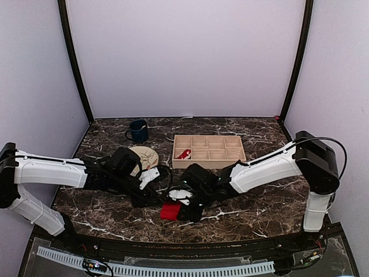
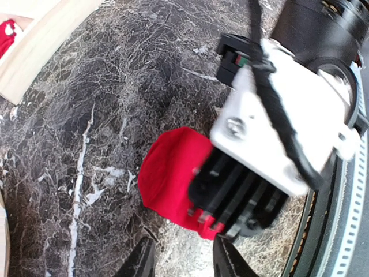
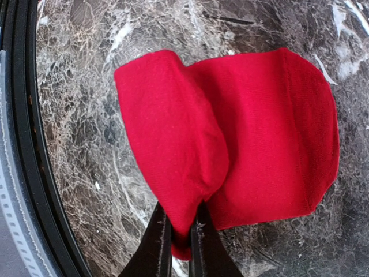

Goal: Roll the socks
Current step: Roll the sock at the center of the board.

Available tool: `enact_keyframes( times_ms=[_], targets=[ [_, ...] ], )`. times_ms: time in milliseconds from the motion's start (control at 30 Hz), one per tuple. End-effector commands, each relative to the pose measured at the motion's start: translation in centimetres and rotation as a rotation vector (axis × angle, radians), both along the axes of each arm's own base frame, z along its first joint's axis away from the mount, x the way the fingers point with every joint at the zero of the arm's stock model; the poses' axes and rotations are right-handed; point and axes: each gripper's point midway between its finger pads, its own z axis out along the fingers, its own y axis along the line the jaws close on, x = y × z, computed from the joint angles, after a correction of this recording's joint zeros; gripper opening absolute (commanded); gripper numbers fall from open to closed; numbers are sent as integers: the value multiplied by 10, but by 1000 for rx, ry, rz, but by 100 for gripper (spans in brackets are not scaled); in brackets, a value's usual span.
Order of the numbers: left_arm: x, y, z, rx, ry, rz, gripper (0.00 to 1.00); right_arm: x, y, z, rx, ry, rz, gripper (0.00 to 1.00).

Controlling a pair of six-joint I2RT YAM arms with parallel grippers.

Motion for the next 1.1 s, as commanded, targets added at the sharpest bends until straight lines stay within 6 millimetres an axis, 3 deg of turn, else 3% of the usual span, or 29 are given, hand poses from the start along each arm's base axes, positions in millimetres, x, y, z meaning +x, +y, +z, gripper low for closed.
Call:
enact_keyframes(
  times_ms=[0, 233, 300, 500, 933, 1067],
  targets=[
    [1, -1, 8, -4, -107, -24, 35, -13, -14, -16, -69, 150, 5, 0],
    [-7, -14, 10, -15, -123, -76, 34, -18, -19, -18, -75, 274, 6, 0],
    [-8, -18, 7, -7, -132, -88, 34, -15, -11, -8, -43, 295, 10, 0],
    [-15, -27, -2, 22, -138, -131, 35, -13, -12, -4, -22, 373, 2, 0],
    [-24, -37, -18, 79, -138, -199, 49, -11, -13, -5, -30, 458, 6, 0],
    [-30, -40, -24, 101, -120, -231, 49, -9, -13, -4, -25, 469, 1, 0]
  ],
)
